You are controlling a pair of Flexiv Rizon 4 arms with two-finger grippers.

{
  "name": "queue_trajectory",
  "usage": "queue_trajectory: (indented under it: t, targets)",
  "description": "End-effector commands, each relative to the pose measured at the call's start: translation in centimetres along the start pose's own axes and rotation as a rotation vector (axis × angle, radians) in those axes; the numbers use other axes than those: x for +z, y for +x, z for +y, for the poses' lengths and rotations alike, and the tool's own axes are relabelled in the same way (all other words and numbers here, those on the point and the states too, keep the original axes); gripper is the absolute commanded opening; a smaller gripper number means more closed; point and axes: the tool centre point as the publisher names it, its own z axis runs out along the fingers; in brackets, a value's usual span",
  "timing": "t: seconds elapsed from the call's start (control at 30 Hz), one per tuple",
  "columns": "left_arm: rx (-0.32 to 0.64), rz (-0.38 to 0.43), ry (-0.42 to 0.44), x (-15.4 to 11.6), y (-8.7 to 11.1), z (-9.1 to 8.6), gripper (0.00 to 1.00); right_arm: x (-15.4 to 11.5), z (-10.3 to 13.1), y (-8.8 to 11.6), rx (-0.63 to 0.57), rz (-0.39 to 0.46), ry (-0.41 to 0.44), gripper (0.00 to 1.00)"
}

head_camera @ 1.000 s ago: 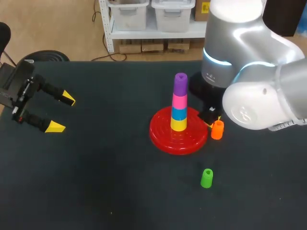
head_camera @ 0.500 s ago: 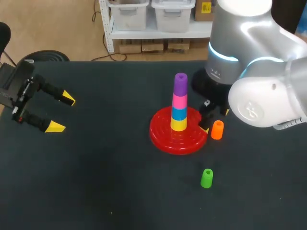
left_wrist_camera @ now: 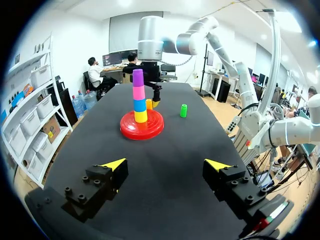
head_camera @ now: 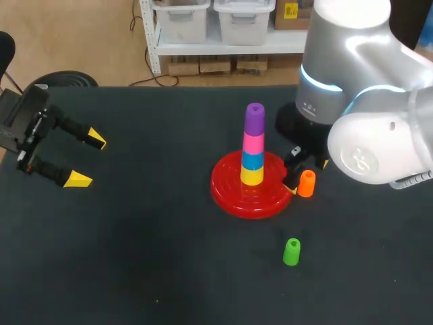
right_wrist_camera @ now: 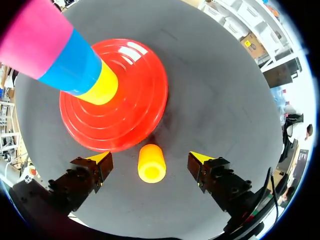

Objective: Pick up and stack the cylinders on the red base in this order: pink,purple,orange,green

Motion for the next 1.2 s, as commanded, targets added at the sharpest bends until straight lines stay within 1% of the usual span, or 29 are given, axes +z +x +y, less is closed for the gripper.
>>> queue_trajectory:
  t: [0.03,0.27,0.97,1.0,1.03,1.07,1.2]
  targets:
    - [0.003,-0.001,-0.001,0.06,0.11,0.04,1.0,0.17,0.07,0.17,0.008,-0.001,0.0,1.0]
    - [0.003,-0.001,-0.001,0.06,0.11,0.04,1.0,0.41,0.31,0.72,0.017,0.003,-0.002,1.0]
    - [0.003,-0.001,-0.001,0.06,0.11,0.04,1.0,0.34,0.35,0.93,0.04,0.01,0.006,1.0]
    - [0.003,-0.001,-0.001,0.06,0.11,0.04,1.0,0.35,0.34,0.94,0.039,0.01,0.004,0.71]
    - [0.003,-0.001,-0.001,0.06,0.11,0.04,1.0,0.37,0.34,0.95,0.038,0.011,0.003,0.26]
    - [0.003,-0.001,-0.001,0.06,0.11,0.04,1.0,0.42,0.34,0.96,0.037,0.011,0.002,0.0]
    - [0.003,-0.001,-0.001,0.06,0.11,0.04,1.0,0.55,0.38,0.96,0.036,0.015,0.002,0.0]
